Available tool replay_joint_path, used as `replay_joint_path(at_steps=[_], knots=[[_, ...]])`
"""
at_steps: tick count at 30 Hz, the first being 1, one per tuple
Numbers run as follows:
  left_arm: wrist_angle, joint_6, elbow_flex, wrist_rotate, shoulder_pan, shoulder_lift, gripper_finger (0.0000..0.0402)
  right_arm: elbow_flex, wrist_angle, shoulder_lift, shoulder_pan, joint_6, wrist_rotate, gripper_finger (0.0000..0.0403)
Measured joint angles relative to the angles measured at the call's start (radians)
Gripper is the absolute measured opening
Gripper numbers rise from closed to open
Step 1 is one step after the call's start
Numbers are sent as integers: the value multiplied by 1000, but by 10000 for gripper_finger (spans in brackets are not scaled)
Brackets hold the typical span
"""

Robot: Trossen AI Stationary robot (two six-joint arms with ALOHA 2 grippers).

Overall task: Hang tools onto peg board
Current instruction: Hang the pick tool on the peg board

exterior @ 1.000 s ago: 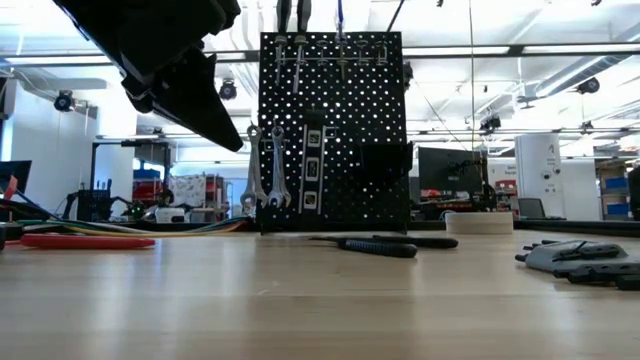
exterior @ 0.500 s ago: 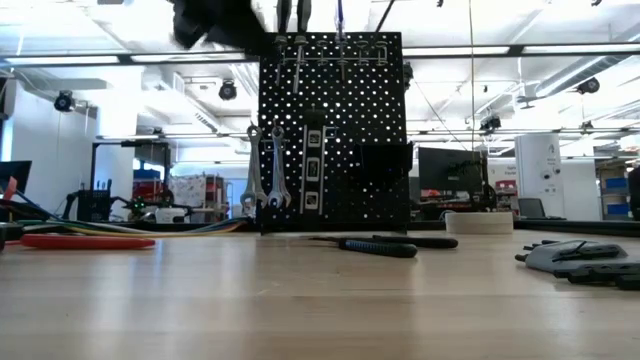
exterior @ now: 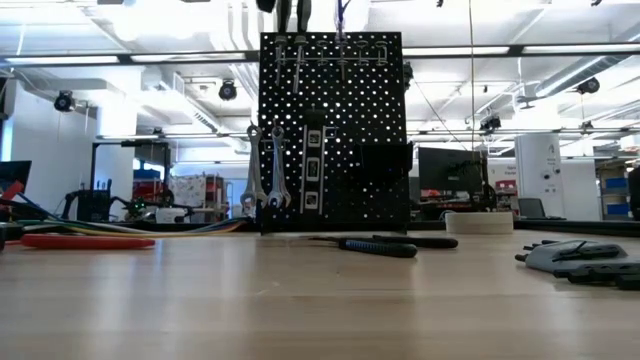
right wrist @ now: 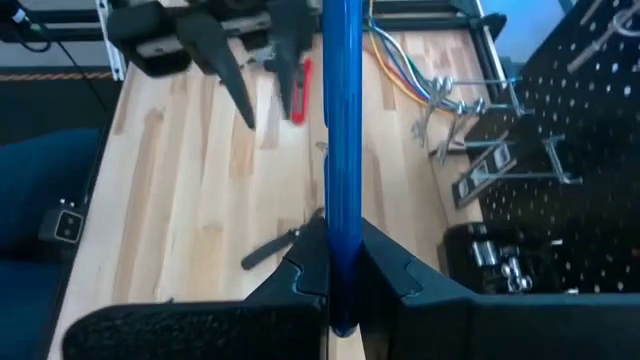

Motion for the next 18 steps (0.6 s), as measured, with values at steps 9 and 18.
replay_joint_path(at_steps=[9, 18], knots=[[-202, 42, 224, 3, 63, 132, 156, 0, 3, 0, -2, -27, 5, 10], [-291, -20, 355, -39, 75, 221, 47, 1, -3, -2, -2, -37, 7, 10]])
